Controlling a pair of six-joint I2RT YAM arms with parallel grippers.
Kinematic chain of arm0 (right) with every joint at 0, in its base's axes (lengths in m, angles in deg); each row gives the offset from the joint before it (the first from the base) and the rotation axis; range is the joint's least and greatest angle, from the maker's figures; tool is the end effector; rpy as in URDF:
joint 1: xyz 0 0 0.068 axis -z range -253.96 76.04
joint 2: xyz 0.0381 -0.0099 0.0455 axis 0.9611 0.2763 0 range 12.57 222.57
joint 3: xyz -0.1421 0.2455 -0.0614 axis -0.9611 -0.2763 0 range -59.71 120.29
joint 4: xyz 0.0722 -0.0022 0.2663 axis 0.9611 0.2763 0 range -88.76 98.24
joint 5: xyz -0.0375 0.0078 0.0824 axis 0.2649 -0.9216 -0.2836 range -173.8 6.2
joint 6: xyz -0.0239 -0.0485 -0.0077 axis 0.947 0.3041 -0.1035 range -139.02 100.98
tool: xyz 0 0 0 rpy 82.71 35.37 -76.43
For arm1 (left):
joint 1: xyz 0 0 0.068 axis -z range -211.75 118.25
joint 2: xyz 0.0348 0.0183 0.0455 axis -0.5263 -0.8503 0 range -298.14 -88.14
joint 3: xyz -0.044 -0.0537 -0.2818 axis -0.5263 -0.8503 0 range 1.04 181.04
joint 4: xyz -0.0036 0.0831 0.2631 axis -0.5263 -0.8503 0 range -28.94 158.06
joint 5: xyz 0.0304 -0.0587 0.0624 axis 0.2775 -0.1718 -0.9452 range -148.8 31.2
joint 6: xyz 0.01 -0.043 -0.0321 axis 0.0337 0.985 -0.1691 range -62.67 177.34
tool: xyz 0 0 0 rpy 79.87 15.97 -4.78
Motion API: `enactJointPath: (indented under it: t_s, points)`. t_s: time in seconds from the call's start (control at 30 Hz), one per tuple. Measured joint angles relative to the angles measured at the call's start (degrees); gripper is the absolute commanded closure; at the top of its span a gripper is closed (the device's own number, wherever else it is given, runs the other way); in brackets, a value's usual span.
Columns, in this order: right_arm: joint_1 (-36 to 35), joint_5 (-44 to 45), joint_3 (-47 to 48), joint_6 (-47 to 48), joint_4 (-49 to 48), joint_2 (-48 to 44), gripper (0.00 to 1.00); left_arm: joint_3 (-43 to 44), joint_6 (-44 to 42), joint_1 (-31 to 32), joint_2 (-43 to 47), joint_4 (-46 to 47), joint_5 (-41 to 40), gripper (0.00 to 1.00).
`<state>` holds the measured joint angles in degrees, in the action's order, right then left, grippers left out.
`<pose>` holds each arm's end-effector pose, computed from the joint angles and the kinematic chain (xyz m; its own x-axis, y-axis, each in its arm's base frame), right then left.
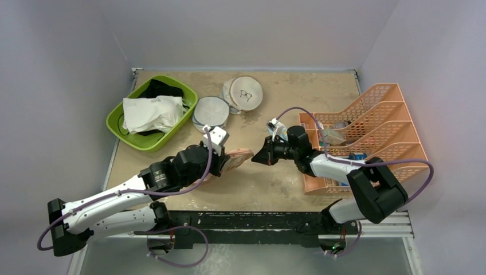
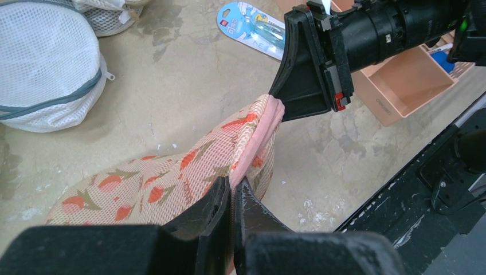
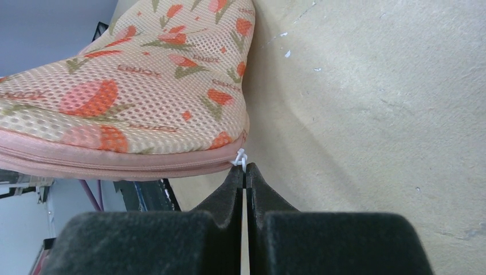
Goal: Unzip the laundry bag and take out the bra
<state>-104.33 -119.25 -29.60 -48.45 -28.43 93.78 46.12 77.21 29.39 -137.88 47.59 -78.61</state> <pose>0.2340 0.1618 0.1893 -0.7057 0.0503 -0.7067 -0.6096 0.4652 0.6419 0.1074 -0.1695 0.3213 -0.4224 0.1039 -0.9004 0.5660 0.8062 -0.1725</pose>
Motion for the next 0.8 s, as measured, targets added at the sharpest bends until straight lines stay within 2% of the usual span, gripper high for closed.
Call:
enactJointPath:
  t_s: [0.3, 0.63, 0.67, 0.73, 0.8]
  points:
    - [-0.2, -1.3, 1.2, -0.6, -4.0, 1.0, 1.0, 0.0, 0.0, 0.0, 5.3, -0.1, 0.0, 1.0]
    - [-0.3, -1.2, 1.2, -0.9, -4.5, 1.2, 1.0, 0.0, 0.0, 0.0, 4.0, 0.2, -0.3, 1.0]
    - [-0.2, -0.9, 1.2, -0.9, -3.9, 1.1, 0.97, 0.0, 0.1, 0.0, 3.1, 0.4, -0.5, 1.0]
    - [-0.2, 0.3, 1.1, -0.7, -2.1, 0.5, 0.84, 0.0, 0.3, 0.0, 0.9, 0.9, -0.8, 1.0]
    - [0.0, 2.1, 0.9, -0.5, 0.2, -1.1, 0.76, 0.0, 0.6, 0.0, -2.3, 1.7, -0.9, 1.0]
